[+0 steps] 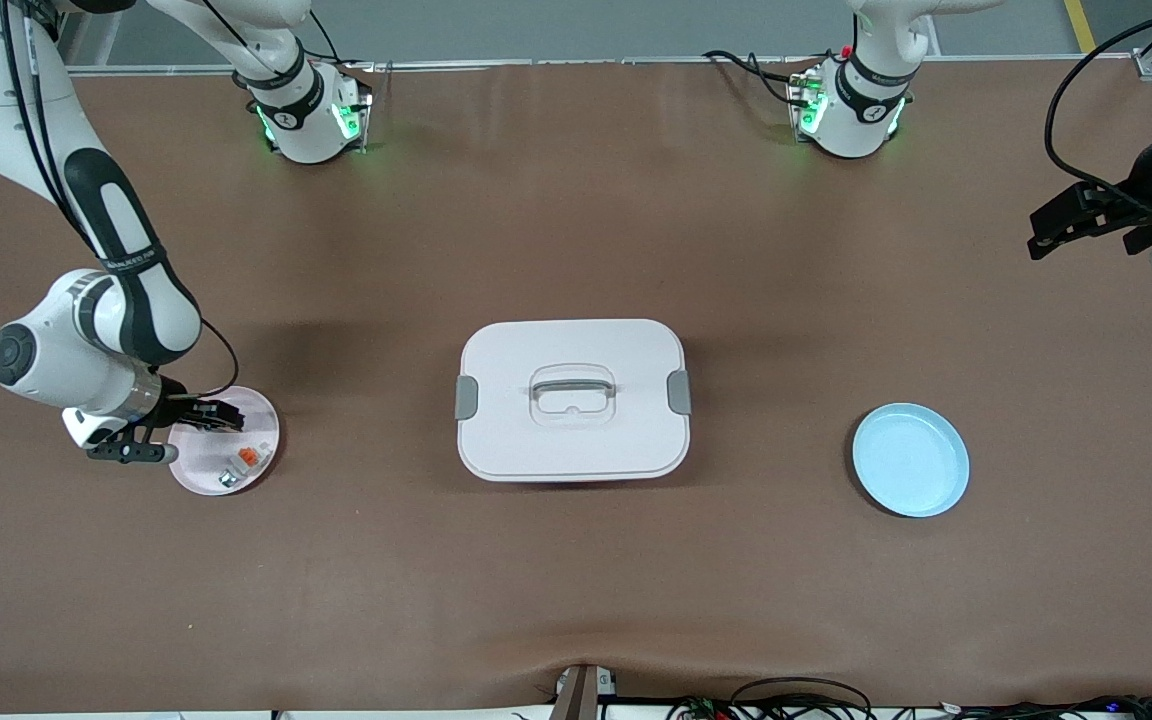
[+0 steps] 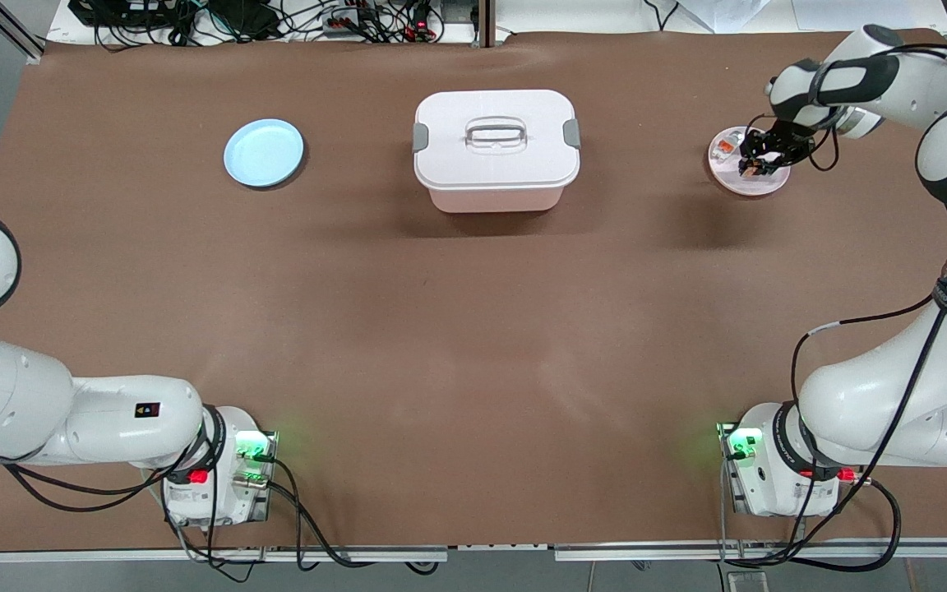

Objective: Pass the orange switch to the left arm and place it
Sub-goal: 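Lift the switch with the right gripper while the left gripper approaches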

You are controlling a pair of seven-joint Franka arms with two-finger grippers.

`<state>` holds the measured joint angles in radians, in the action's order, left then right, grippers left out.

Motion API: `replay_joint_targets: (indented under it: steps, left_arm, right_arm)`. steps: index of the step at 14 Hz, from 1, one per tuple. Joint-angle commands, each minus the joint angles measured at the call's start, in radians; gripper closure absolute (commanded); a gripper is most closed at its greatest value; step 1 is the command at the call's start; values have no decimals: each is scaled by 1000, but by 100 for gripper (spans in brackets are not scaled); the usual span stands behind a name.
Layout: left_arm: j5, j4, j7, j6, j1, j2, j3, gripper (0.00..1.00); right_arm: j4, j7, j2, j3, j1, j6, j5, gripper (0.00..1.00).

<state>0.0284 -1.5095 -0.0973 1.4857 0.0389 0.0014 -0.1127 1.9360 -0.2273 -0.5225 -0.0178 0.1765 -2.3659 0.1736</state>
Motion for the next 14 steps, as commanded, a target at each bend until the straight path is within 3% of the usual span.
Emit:
replay_joint_targets:
  steps: [1, 3, 8, 14]
  left_arm:
    - [-15, -8, 10, 11, 2, -8, -2, 0]
    - [-15, -8, 10, 11, 2, -11, -2, 0]
    - [-15, -9, 10, 8, 4, -14, -2, 0]
    - [-15, -9, 10, 10, 4, -12, -2, 0]
  right_arm:
    - [-72, 47, 47, 1, 6, 163, 12, 100]
    - [-98, 173, 88, -4, -9, 259, 12, 100]
    - [-123, 587, 214, -4, -182, 431, 12, 100]
    - [-258, 986, 236, -13, -340, 560, 86, 100]
